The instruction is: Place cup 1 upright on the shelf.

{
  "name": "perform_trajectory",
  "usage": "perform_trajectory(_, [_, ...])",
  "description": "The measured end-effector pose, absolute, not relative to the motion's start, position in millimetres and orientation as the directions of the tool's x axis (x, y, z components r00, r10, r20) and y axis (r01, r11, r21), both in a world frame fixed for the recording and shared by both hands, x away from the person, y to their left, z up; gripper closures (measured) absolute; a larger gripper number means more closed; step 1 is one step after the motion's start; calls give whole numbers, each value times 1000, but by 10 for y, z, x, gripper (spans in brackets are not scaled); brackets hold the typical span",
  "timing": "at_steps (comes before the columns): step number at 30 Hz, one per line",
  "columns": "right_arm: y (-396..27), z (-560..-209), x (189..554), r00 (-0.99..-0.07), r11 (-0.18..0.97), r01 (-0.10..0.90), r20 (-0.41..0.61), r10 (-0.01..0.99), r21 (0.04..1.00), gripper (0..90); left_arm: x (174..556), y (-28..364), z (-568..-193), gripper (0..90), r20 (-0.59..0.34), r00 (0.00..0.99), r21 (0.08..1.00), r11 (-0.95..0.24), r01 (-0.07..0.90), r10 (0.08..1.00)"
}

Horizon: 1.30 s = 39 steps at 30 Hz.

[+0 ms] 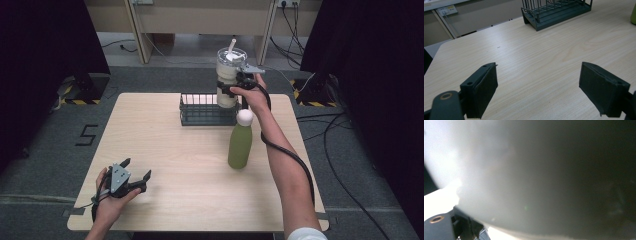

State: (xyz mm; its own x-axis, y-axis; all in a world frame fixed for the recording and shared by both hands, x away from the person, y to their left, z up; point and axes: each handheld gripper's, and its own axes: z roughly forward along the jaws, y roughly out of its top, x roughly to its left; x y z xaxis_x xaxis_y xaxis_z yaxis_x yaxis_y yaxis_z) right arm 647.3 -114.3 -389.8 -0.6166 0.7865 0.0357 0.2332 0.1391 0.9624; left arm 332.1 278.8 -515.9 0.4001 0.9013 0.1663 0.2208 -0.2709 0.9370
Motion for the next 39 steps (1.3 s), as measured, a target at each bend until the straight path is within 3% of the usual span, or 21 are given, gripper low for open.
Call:
perform_trajectory(20, [-1180, -4092, 6521, -603, 127, 267, 63, 796, 955, 96, 3335, 2777, -5178, 145, 165, 402, 934, -273, 228, 901])
perform_trajectory(39, [-1141, -4263, 6540, -598, 167, 251, 18, 801, 953, 95, 3338, 2784, -5186, 146, 165, 405, 932, -277, 234, 899])
